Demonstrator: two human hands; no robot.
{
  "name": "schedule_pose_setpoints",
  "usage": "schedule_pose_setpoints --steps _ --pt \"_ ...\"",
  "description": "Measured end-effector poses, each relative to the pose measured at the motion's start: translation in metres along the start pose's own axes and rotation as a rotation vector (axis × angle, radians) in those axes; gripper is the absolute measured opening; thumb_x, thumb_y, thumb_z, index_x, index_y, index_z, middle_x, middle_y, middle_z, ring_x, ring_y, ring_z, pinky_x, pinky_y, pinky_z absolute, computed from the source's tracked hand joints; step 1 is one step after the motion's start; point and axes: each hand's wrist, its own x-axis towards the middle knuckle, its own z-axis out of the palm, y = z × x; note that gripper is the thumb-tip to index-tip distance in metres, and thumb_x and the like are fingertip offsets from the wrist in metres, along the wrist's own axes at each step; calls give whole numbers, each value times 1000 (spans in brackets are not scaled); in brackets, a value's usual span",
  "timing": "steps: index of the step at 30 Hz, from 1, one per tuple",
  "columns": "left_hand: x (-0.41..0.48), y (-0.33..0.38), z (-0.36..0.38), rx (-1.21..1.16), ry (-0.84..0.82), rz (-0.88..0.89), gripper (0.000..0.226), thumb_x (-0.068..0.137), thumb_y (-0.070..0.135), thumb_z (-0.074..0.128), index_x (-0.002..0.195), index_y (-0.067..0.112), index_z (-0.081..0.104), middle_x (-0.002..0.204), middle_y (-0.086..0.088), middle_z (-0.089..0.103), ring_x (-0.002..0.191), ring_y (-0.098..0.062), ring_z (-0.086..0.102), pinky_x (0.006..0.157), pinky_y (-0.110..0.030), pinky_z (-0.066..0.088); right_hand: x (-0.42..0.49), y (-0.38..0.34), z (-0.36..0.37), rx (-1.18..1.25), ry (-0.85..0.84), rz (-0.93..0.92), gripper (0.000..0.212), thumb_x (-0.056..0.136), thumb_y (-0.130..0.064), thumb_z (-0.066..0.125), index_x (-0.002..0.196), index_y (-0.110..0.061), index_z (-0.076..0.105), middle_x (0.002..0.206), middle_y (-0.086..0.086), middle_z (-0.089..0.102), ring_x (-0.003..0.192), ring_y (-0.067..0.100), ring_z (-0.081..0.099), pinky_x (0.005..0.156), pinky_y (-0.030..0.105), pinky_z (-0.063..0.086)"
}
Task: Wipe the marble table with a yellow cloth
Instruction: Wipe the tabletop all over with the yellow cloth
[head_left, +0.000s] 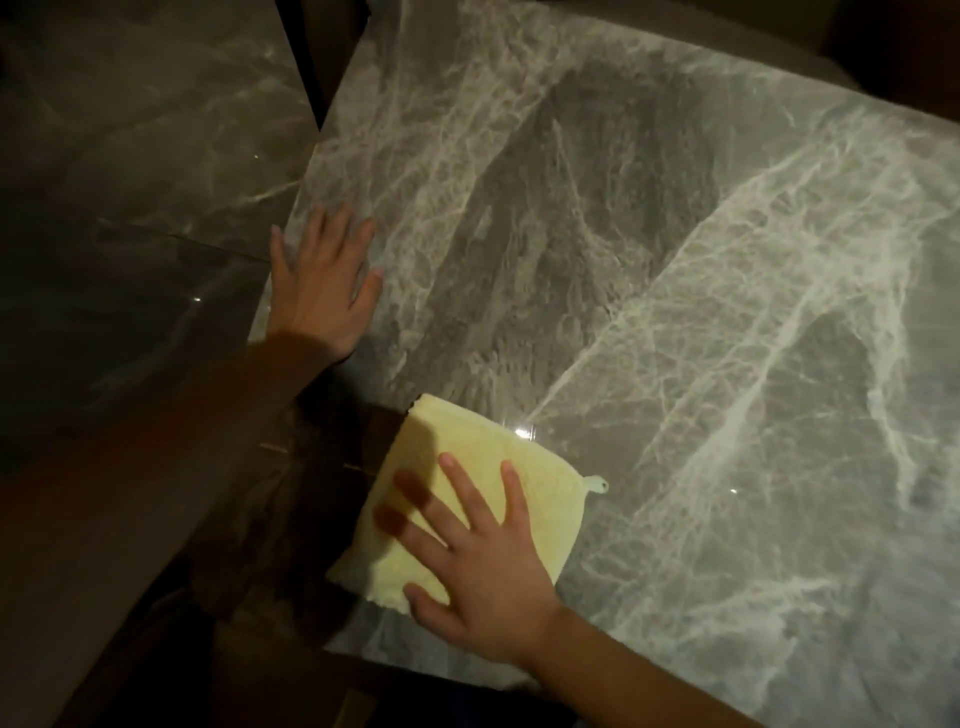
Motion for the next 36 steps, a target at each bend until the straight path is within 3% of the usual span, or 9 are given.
schedule_pose_setpoints --steps 5,8,11,17,21,24,27,29,36 --pt "31 0 0 -70 2 -177 51 101 35 23 148 17 26 160 -5 14 148 -22 6 114 -57 -2 72 49 -30 -10 61 118 73 83 -61 34 150 -36 24 161 -6 15 149 30 -2 108 69 0" --pt "31 -3 13 124 -10 -159 56 101 39 8 150 14 19 160 -11 11 148 -25 4 115 -58 3 129 88 -55 -5 94 196 69 89 -59 34 152 -40 12 163 -8 3 149 28 -8 109 68 -6" --pt "31 -5 10 77 -15 -155 55 98 34 21 148 11 25 157 -15 20 146 -29 15 113 -59 10 182 123 -77 -21 123 241 65 94 -59 30 152 -39 9 163 -7 1 149 27 -10 110 68 -4" --pt "33 0 13 37 -20 -231 59 93 40 25 144 12 33 154 -13 29 144 -29 22 113 -53 11 287 183 -120 -3 171 321 64 94 -58 24 153 -38 7 163 -7 -1 149 26 -12 111 66 -6" --pt "37 -2 12 98 -27 -217 58 89 39 31 141 14 35 148 -14 41 136 -34 39 106 -58 29 357 219 -149 16 202 345 63 95 -57 24 153 -38 7 163 -8 -3 149 26 -12 111 66 -6" --pt "36 2 9 64 -24 -252 59 89 39 30 144 17 33 152 -9 34 141 -26 27 111 -53 23 399 237 -164 28 219 387 64 95 -58 25 153 -37 8 163 -8 -3 149 27 -10 111 67 -5" --pt "35 3 8 1 -18 -272 58 91 40 29 146 21 26 155 -5 28 144 -20 17 115 -48 15 422 246 -173 26 224 404 65 95 -58 24 153 -36 7 163 -7 -2 149 28 -9 111 68 -4" --pt "35 2 7 -4 -38 -265 59 91 42 28 147 22 23 156 -5 25 145 -22 16 116 -51 17 427 248 -175 8 219 396 65 95 -58 24 153 -36 6 163 -6 -2 149 29 -9 111 68 -3" --pt "35 -1 9 -50 6 -247 60 92 44 26 146 18 29 157 -5 23 147 -23 14 116 -50 9 388 239 -165 -65 183 243 64 96 -56 23 154 -34 6 163 -2 -3 149 31 -9 112 67 -2"
